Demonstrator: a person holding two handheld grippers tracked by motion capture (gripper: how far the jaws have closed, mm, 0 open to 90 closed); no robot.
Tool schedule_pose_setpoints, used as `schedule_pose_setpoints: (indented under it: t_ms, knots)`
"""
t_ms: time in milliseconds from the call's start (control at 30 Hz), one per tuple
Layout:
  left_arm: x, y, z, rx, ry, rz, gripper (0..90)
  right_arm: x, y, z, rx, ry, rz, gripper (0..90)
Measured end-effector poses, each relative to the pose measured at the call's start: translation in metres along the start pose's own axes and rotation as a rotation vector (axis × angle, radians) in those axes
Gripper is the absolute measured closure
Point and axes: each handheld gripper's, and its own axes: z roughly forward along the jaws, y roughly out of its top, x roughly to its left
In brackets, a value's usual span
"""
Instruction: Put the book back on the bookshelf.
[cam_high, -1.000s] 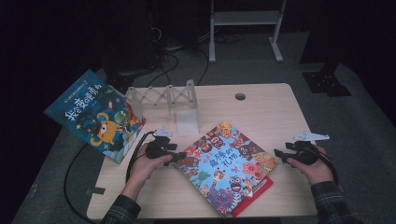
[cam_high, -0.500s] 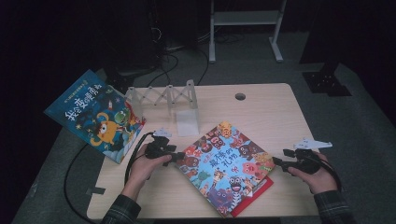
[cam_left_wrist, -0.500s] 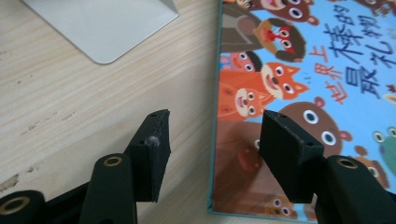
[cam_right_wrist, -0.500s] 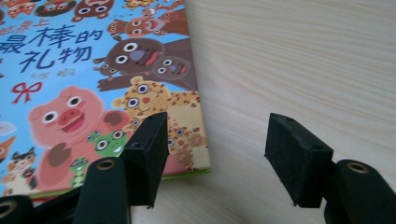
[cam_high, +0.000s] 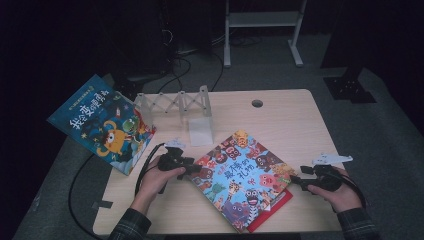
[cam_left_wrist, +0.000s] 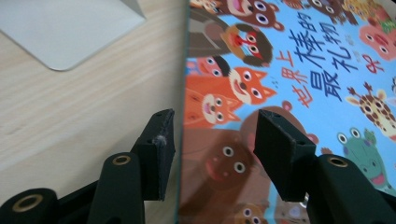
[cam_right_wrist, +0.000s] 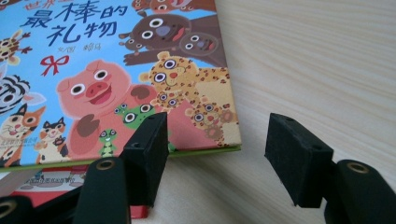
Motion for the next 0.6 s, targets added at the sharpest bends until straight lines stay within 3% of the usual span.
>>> schedule_pose_setpoints:
  t_ms: [200,433,600]
  knots:
    - [0.0,0.0,-0.001,-0.003,-0.001,0.002,48.1,-0.001,-0.001,0.003,0.019,0.028,0.003,38.4]
    - [-0.002,-0.003,-0.005,0.031,-0.035,0.0,50.2,-0.01,-0.002,0.007,0.02,0.065,0.039,41.5]
    - [-0.005,-0.006,-0.009,0.053,-0.051,0.007,50.3,-0.015,0.0,0.012,0.023,0.092,0.032,43.5]
